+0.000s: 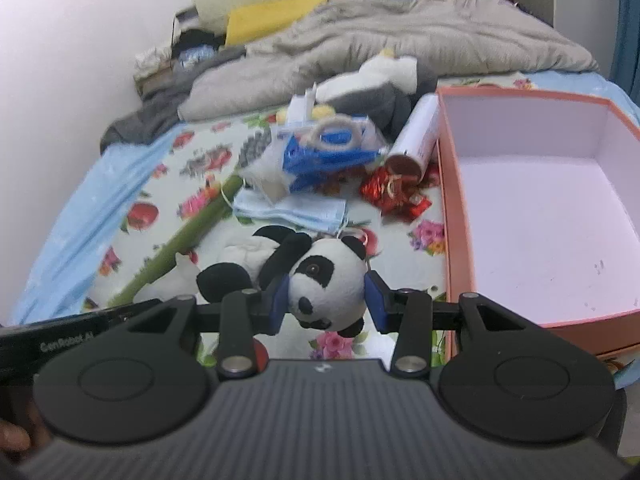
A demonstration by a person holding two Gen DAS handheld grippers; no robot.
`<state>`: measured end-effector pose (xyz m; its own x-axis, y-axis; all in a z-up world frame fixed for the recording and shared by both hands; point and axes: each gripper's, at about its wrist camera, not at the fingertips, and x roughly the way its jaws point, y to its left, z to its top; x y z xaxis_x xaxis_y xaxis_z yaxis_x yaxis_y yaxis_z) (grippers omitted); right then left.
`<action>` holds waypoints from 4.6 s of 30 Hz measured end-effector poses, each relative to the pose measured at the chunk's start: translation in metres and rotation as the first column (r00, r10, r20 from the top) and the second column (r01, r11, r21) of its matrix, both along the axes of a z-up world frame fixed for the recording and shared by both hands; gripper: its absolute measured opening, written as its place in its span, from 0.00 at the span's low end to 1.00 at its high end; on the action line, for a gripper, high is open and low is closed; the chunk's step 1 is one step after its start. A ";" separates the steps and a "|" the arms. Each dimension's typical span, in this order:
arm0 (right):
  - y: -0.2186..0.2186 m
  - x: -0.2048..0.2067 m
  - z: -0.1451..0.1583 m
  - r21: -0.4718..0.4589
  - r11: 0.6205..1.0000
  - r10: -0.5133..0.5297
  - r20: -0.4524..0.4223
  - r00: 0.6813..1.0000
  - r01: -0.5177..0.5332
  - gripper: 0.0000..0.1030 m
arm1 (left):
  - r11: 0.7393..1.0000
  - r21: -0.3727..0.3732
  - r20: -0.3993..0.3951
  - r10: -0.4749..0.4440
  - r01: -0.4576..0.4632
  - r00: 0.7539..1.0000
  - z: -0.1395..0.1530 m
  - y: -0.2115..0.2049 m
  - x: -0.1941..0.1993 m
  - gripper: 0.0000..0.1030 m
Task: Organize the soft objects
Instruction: 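Lift the panda plush with the right tool and carry it over the pink box, then open the right tool to drop the panda plush into the box, then withdraw the right tool from the box back toward the toy pile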
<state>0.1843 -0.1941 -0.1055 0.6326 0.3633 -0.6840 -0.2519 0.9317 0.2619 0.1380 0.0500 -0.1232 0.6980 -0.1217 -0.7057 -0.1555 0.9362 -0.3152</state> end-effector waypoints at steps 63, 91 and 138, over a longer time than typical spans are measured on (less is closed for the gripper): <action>-0.213 0.078 -0.025 -0.074 0.956 -0.288 -0.046 0.956 0.284 0.43 | 0.882 -0.037 -0.076 -0.470 0.469 0.879 0.016 -0.253 0.193 0.20; -0.221 0.054 0.027 0.018 0.956 -0.293 0.110 0.950 0.293 0.64 | 0.886 0.070 0.138 -0.464 0.459 0.875 0.087 -0.244 0.152 0.62; -0.037 -0.042 0.063 0.061 0.996 0.041 0.234 0.971 -0.057 0.64 | 0.992 0.116 0.260 -0.080 0.052 0.962 0.107 -0.025 -0.031 0.66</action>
<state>0.1426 -0.2311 -0.0430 0.7515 0.4378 -0.4935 -0.3579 0.8990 0.2525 0.1072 0.0250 -0.0162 0.8538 -0.1074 -0.5094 -0.0172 0.9721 -0.2338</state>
